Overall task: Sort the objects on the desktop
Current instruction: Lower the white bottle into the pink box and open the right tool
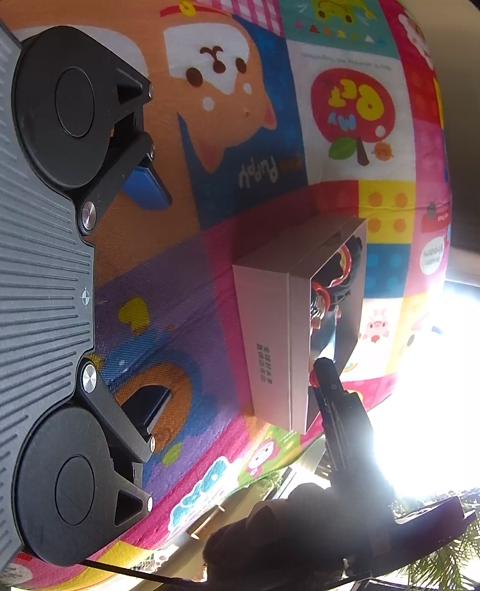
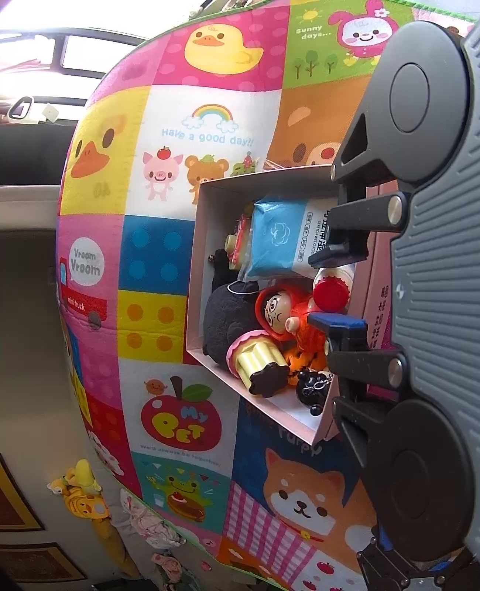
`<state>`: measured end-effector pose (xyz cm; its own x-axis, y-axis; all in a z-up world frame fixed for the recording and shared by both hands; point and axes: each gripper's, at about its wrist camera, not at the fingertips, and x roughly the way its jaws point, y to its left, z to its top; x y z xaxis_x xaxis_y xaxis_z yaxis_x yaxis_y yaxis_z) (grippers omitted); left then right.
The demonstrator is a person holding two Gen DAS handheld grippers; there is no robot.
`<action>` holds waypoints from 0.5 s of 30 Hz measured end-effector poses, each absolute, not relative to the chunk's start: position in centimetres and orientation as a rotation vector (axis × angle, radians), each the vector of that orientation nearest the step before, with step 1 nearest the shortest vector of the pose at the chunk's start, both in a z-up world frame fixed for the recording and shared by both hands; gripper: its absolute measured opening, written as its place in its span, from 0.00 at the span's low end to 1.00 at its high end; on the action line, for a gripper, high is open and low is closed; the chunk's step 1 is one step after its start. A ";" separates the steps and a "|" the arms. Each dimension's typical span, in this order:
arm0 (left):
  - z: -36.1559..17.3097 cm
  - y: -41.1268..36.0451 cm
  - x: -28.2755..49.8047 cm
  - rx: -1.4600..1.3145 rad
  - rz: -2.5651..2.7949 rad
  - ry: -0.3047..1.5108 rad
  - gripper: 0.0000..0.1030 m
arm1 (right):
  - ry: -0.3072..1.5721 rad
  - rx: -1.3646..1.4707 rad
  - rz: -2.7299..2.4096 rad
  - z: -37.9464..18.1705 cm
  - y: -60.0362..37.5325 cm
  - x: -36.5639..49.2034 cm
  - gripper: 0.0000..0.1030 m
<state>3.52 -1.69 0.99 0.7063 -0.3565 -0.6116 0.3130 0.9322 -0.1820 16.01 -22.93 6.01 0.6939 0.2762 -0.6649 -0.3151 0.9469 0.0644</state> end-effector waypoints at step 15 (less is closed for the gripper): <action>0.8 -1.7 3.8 -0.070 -0.368 0.710 1.00 | 0.799 0.124 0.290 5.9 -25.9 18.2 0.28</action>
<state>3.80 -1.67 0.83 0.6972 -0.3534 -0.6237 0.3060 0.9335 -0.1869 18.20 -25.88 5.92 0.6604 0.3022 -0.6874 -0.2088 0.9533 0.2184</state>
